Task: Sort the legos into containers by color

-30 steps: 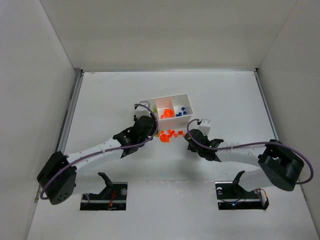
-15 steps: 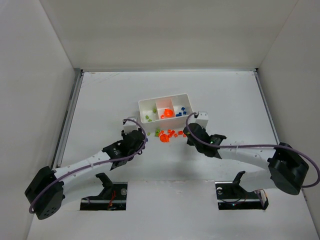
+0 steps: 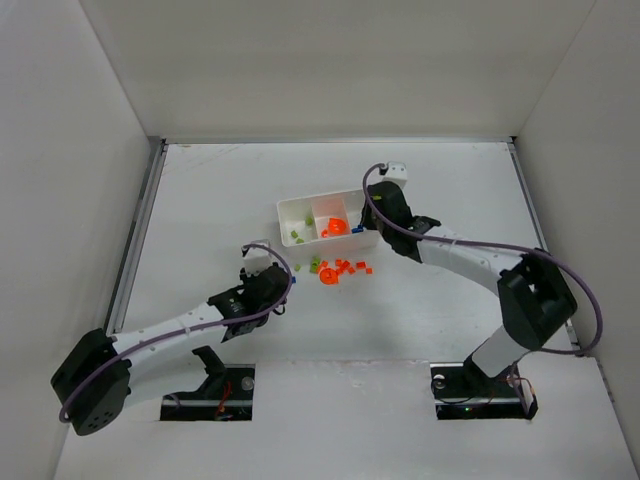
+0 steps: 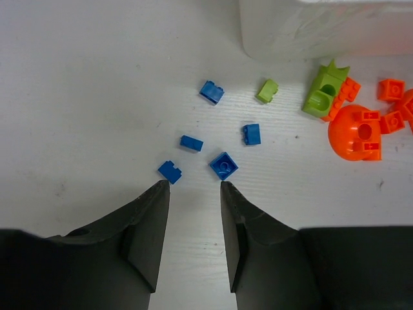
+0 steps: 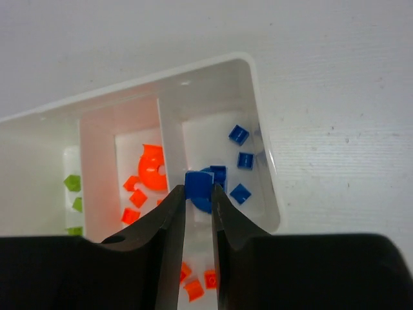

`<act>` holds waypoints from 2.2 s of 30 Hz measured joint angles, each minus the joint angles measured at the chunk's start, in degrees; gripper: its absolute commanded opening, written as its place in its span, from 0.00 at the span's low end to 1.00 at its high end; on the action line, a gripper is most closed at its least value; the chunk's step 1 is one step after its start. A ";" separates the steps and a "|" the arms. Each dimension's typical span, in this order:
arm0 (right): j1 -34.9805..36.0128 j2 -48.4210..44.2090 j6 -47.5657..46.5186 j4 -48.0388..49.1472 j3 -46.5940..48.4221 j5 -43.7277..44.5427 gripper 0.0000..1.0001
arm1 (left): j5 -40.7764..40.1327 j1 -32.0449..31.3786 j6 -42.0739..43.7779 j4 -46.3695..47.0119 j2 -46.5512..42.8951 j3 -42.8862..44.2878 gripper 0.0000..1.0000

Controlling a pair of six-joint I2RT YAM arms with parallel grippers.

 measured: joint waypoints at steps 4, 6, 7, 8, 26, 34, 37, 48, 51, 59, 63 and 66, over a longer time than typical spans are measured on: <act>-1.09 5.18 -0.90 0.15 2.40 -2.45 0.49 | -0.87 0.13 -2.45 -0.63 0.52 -1.44 0.33; -0.87 5.16 -1.44 0.17 2.40 -3.06 0.50 | -0.98 0.13 -3.37 -1.31 1.01 -1.84 0.33; -0.59 4.87 -1.57 0.59 2.40 -3.23 0.50 | -1.01 0.11 -3.61 -1.40 1.29 -1.86 0.33; -0.31 4.52 -1.68 0.72 2.38 -3.37 0.49 | -1.07 0.11 -3.91 -1.27 1.60 -1.86 0.33; 10.27 -8.46 1.38 4.90 -15.50 -3.41 0.47 | -3.85 1.27 -4.50 5.95 12.28 -1.42 0.17; 10.29 -13.73 3.61 4.83 -21.90 -3.19 0.46 | -4.57 1.46 -4.57 6.14 14.19 -0.13 0.06; 10.29 -16.81 4.26 4.98 -23.91 -3.13 0.45 | -4.55 0.85 -4.50 4.28 12.41 -0.09 0.06; 11.93 -21.59 8.09 5.20 -32.22 -2.60 0.42 | -3.58 -2.14 0.94 4.15 8.48 16.24 0.07; 13.40 -21.59 9.46 5.22 -32.57 -2.36 0.42 | -0.24 -1.49 3.45 8.90 15.69 23.61 0.08; 18.21 -22.71 11.82 5.22 -33.51 -0.81 0.42 | 9.29 0.44 7.45 17.25 37.70 40.68 0.10; 18.93 -24.24 12.87 4.83 -34.25 -0.17 0.42 | 13.20 1.57 7.65 18.45 46.34 47.50 0.17; 18.93 -25.18 13.44 4.70 -34.42 0.22 0.42 | 14.80 2.34 7.67 18.91 50.21 50.25 0.29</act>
